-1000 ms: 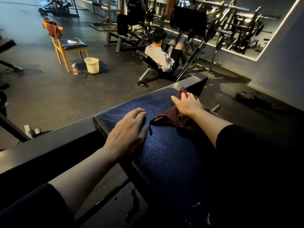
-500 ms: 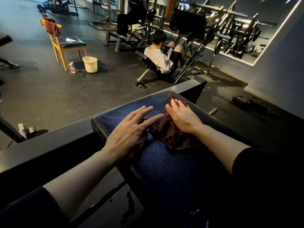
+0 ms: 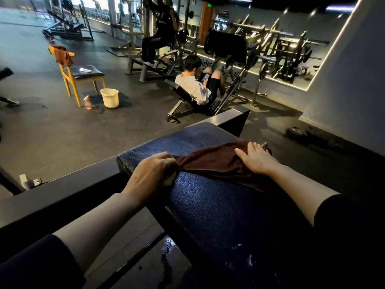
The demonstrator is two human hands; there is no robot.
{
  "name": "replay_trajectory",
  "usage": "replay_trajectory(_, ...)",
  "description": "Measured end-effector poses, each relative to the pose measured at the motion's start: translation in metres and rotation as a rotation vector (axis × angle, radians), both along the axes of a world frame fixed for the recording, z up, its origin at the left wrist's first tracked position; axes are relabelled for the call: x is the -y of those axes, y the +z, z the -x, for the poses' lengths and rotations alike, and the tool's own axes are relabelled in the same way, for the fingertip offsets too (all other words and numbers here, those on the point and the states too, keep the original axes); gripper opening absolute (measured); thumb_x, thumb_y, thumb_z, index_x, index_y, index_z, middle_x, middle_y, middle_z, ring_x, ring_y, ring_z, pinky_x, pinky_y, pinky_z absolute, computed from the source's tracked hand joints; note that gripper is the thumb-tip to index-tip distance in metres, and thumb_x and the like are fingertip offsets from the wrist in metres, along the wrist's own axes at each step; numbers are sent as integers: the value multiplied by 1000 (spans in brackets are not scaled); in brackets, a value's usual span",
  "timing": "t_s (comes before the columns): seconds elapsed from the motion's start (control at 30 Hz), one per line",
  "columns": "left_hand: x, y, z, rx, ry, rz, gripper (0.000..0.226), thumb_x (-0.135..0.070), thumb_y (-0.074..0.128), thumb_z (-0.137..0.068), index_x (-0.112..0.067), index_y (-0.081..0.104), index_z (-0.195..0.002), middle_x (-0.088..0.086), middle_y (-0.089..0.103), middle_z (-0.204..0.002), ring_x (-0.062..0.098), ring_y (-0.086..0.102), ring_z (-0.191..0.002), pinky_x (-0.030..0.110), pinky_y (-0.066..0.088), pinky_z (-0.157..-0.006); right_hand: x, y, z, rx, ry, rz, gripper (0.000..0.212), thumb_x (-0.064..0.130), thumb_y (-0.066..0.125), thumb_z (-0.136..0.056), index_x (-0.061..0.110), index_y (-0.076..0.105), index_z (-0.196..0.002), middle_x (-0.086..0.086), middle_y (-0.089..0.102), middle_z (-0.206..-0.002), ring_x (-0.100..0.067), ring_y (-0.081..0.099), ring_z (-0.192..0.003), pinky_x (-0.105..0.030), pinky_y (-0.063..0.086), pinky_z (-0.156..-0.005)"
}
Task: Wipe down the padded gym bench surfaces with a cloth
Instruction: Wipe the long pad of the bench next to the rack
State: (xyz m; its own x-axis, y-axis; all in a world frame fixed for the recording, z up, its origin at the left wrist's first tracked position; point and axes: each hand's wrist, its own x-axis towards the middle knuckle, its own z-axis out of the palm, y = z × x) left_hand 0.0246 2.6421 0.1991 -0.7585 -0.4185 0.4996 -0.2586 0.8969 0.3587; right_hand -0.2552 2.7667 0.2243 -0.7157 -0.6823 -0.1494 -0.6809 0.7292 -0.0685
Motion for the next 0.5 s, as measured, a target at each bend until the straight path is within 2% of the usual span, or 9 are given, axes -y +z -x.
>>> replay_trajectory(0.1,-6,4,-1,54,47,17,19,-30,51,-81,-18,66,-78,-2,61,-81,24,61,-67,34,48,-55,31,7,-36,69,16,13,85,72,19,-90,14,9,-153,-14,-4,-160,-35,-3,-146,-55,-1,-116)
replay_trajectory(0.2,-7,4,-1,77,31,26,30,-35,41,-84,-13,62,-83,2,57,-84,25,58,-72,34,46,-58,62,-1,-86,22,144,-51,81,72,19,-90,24,5,-153,-10,-8,-160,-41,-14,-144,-62,-6,-112)
replay_trajectory(0.3,-3,1,-3,36,45,17,37,-37,37,-83,-12,63,-93,4,57,-93,24,58,-81,36,49,-66,54,-9,-106,-51,270,-5,74,66,17,-93,23,6,-153,-10,-6,-160,-33,-13,-146,-54,-2,-116)
replay_trajectory(0.37,4,-1,-5,-11,90,1,39,-36,39,-84,-11,64,-100,6,58,-101,25,58,-89,36,51,-74,30,-12,-102,-69,361,16,74,70,20,-90,31,7,-152,-2,-10,-161,-26,-16,-146,-49,-3,-117)
replay_trajectory(0.43,12,-1,-6,-40,142,-26,40,-36,43,-84,-9,64,-104,8,57,-107,27,58,-94,36,49,-78,11,-9,-90,-45,314,11,79,81,23,-81,45,4,-149,4,-20,-158,-25,-22,-144,-54,-11,-114)
replay_trajectory(0.5,17,-2,-8,-37,178,-47,37,-33,48,-85,-8,62,-107,9,57,-110,27,58,-97,36,48,-79,13,-6,-72,8,169,-5,87,87,24,-74,48,0,-148,3,-25,-157,-27,-23,-144,-61,-14,-110)
